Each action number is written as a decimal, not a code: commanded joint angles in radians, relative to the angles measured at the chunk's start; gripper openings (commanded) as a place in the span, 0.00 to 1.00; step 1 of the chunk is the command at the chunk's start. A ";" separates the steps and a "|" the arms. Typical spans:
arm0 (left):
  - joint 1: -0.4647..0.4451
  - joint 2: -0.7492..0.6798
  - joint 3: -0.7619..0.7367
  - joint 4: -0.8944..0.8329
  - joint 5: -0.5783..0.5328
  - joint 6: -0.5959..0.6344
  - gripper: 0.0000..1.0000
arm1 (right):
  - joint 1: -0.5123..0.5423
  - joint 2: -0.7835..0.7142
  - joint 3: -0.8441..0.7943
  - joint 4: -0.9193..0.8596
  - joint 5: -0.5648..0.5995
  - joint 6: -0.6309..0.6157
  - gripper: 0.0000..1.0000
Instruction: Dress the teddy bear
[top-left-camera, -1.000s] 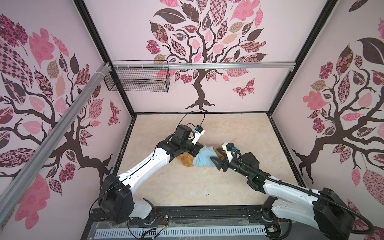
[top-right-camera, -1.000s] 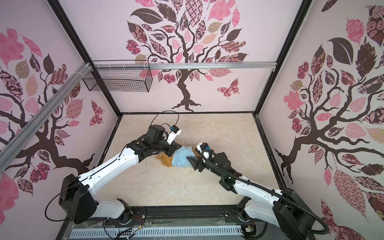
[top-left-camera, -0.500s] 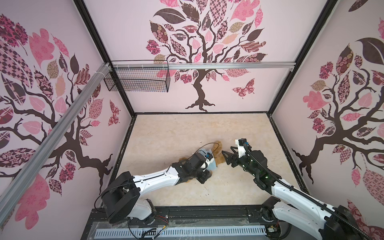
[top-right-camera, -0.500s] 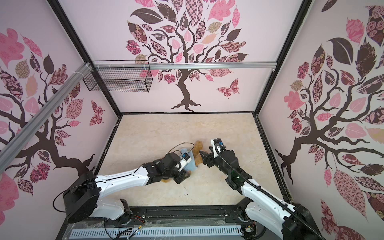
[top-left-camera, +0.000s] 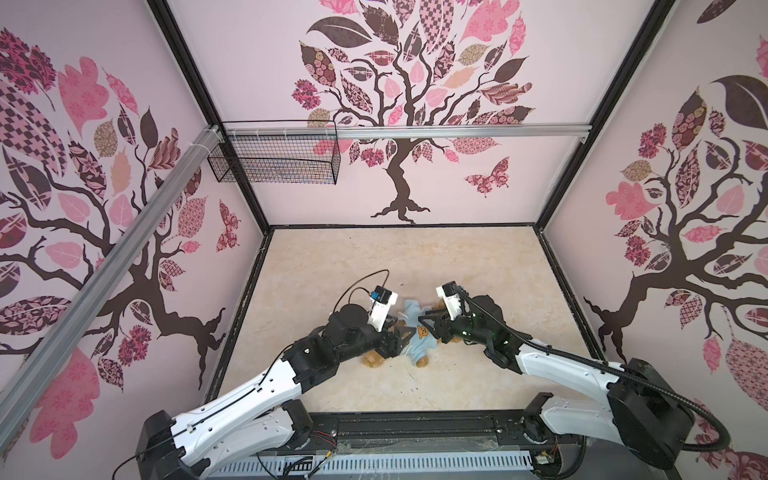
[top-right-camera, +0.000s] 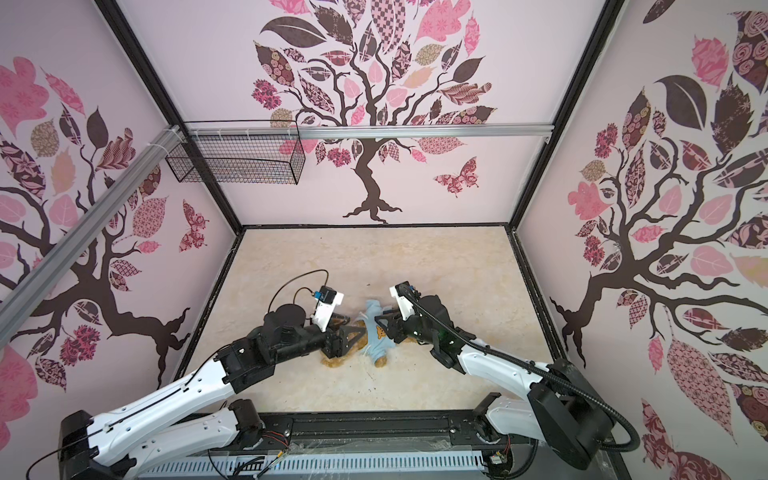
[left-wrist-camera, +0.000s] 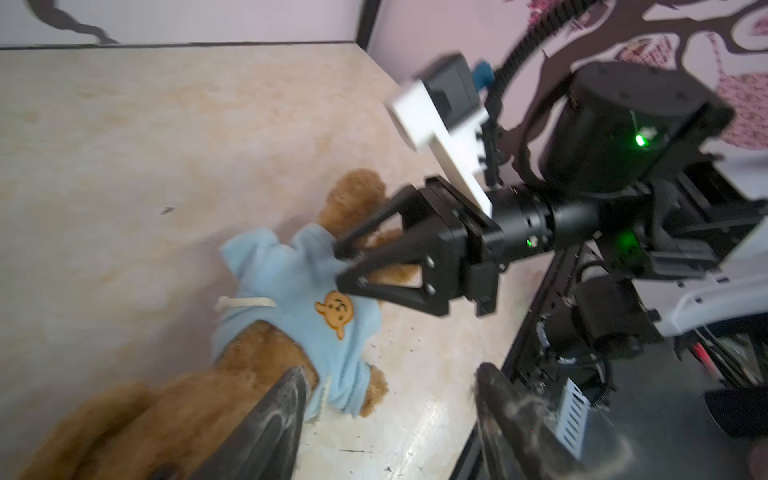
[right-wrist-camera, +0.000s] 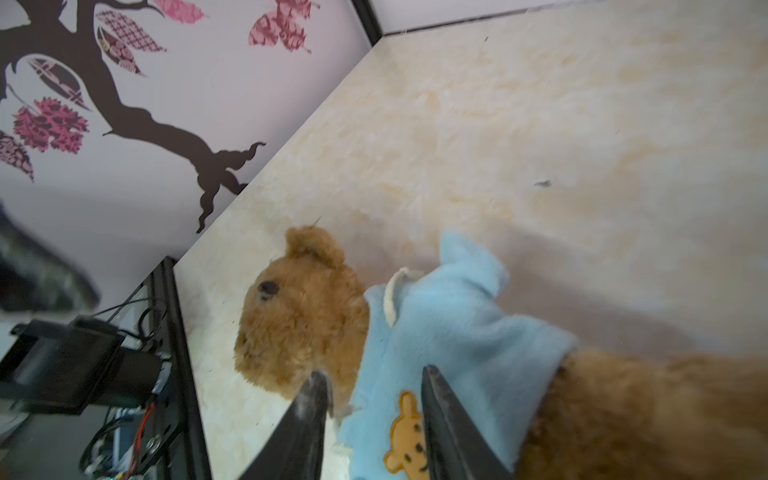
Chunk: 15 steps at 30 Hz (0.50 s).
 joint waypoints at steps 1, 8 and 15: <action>0.075 0.030 0.049 -0.054 -0.060 -0.007 0.77 | 0.002 0.067 -0.058 0.087 -0.031 0.062 0.36; 0.139 0.327 0.215 -0.127 0.041 0.090 0.88 | 0.005 0.117 -0.155 0.141 -0.061 0.124 0.28; 0.135 0.635 0.430 -0.256 0.209 0.225 0.94 | 0.007 0.099 -0.233 0.196 -0.048 0.137 0.24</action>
